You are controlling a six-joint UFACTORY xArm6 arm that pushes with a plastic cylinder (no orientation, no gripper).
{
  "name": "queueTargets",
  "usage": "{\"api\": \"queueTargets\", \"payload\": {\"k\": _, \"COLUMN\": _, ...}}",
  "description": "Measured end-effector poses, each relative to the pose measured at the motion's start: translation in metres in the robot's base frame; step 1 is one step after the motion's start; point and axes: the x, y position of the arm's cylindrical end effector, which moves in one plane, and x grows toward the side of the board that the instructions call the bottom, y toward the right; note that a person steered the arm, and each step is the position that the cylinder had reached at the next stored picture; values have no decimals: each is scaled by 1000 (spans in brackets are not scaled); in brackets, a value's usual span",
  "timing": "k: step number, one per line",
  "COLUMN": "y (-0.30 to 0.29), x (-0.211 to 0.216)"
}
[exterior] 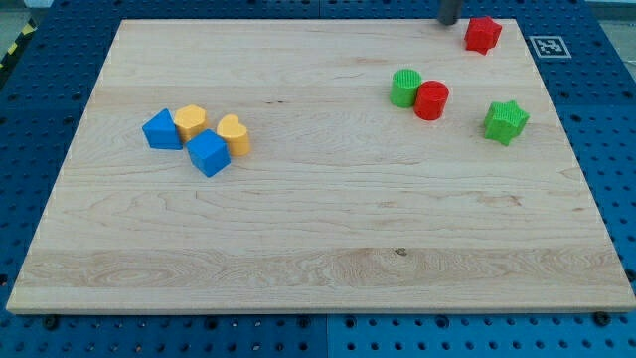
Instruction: Push the green star close to the red star
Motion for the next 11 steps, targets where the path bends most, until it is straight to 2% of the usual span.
{"api": "queueTargets", "payload": {"k": 1, "y": 56, "x": 0}}
{"api": "queueTargets", "payload": {"k": 2, "y": 53, "x": 1}}
{"api": "queueTargets", "payload": {"k": 4, "y": -1, "x": 44}}
{"api": "queueTargets", "payload": {"k": 8, "y": 0, "x": 148}}
{"api": "queueTargets", "payload": {"k": 9, "y": 16, "x": 156}}
{"api": "queueTargets", "payload": {"k": 10, "y": 85, "x": 161}}
{"api": "queueTargets", "payload": {"k": 11, "y": 100, "x": 207}}
